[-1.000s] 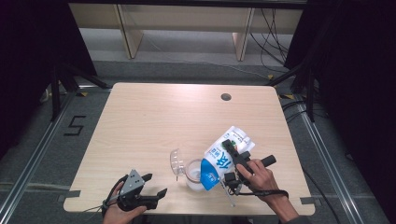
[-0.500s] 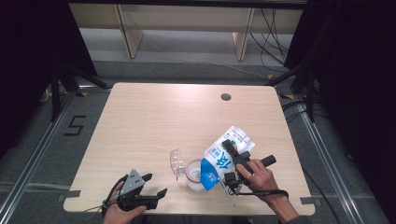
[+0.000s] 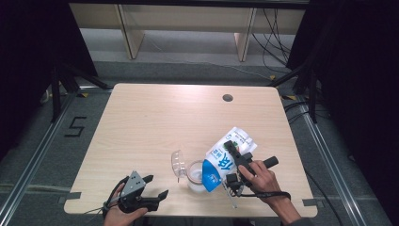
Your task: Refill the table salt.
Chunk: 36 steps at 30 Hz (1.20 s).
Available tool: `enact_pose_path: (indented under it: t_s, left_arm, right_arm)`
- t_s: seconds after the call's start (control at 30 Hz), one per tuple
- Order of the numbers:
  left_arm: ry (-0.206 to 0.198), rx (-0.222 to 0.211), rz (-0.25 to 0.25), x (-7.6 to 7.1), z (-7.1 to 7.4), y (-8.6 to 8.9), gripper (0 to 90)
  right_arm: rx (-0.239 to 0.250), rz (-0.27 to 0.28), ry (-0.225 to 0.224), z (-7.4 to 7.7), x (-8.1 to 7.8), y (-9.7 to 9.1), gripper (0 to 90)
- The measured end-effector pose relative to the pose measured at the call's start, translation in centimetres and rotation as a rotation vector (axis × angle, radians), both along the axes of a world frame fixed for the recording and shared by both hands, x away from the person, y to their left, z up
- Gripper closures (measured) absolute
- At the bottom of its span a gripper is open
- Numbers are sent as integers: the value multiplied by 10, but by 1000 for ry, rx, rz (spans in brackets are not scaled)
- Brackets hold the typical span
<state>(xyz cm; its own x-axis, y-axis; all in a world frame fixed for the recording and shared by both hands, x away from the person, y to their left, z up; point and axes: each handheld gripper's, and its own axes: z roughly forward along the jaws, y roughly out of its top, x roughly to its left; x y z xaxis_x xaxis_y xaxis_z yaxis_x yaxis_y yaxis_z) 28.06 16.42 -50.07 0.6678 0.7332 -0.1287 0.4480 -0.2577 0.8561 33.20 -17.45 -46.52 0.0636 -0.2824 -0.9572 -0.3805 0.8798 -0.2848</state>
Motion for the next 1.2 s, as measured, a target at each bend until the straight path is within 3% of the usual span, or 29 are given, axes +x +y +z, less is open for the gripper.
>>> enact_pose_path:
  t_s: [0.27, 0.63, 0.67, 0.83, 0.9, 1.07, 1.2]
  left_arm:
    - [0, 0, -1, 0, 0, 0, 217]
    - [-3, 2, -1, 0, 0, 0, 217]
    - [-1, 1, 0, 0, 0, 0, 217]
    - [-3, 0, 0, 0, 0, 0, 217]
    - [-2, 1, 0, 0, 0, 0, 217]
    - [-3, 0, 0, 0, 0, 0, 217]
    - [-2, -7, 4, 0, 0, -1, 217]
  right_arm:
    - [26, -10, 13, -2, 0, -1, 680]
    - [12, -14, 15, -2, 0, -1, 691]
    - [-13, 2, -2, 1, 0, 1, 691]
    - [6, 0, 3, 0, 1, 0, 693]
    - [-22, 12, -15, 2, 1, 1, 694]
    - [-4, -7, -4, 1, 1, 0, 695]
    - [-19, 1, -10, 2, 1, 0, 696]
